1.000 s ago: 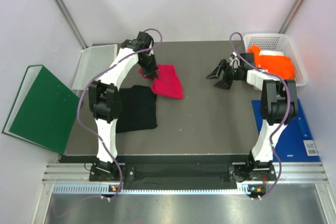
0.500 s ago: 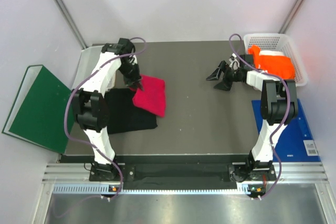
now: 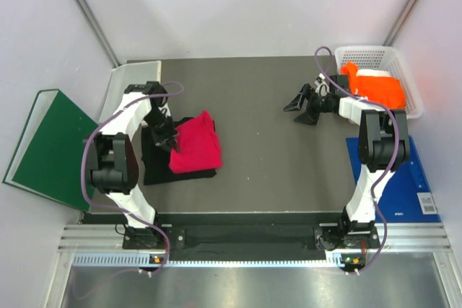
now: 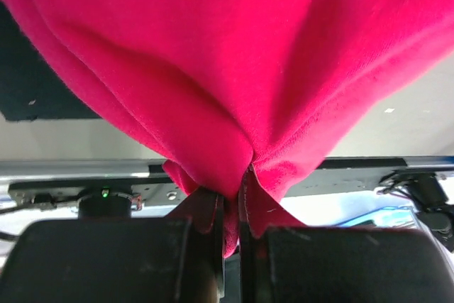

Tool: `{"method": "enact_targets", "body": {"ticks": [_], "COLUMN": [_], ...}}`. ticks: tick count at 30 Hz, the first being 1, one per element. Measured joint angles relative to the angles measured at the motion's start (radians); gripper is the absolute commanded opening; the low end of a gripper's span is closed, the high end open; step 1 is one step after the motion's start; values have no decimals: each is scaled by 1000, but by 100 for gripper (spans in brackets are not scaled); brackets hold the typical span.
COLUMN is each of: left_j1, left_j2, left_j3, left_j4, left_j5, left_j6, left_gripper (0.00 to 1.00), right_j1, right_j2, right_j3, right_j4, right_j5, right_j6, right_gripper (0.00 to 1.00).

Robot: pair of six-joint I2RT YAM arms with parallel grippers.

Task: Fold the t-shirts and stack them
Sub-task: Put the neatly folded tshirt into the corner of the board with the left arm

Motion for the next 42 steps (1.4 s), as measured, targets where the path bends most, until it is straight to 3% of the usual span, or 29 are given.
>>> {"method": "enact_targets", "body": {"ticks": [8, 20, 23, 24, 26, 32, 37, 40, 42], "left_j1": [46, 84, 84, 84, 84, 84, 84, 86, 72], "left_j2": [-9, -10, 2, 6, 10, -29, -233, -338, -354], "left_j3": [-79, 39, 16, 2, -20, 21, 54, 21, -21], "left_j4": [13, 13, 12, 14, 7, 13, 143, 255, 323], "left_j5": [-85, -220, -235, -240, -251, -320, -286, -161, -74], "left_j6": [-9, -3, 0, 2, -1, -28, -39, -64, -90], "left_gripper": [0, 1, 55, 95, 99, 99, 99, 67, 0], "right_j1": [0, 2, 2, 2, 2, 2, 2, 3, 3], "right_j2": [0, 0, 2, 2, 2, 2, 3, 3, 3], "right_j3": [0, -7, -8, -8, -8, -8, -9, -15, -19], "right_j4": [0, -5, -10, -11, -13, -18, -19, -18, -21], "right_j5": [-1, -3, -4, -4, -5, -6, -6, -6, -6], "right_j6": [0, -6, -6, -6, -6, -6, -6, -6, -6], "right_gripper": [78, 78, 78, 78, 78, 78, 78, 78, 78]}}
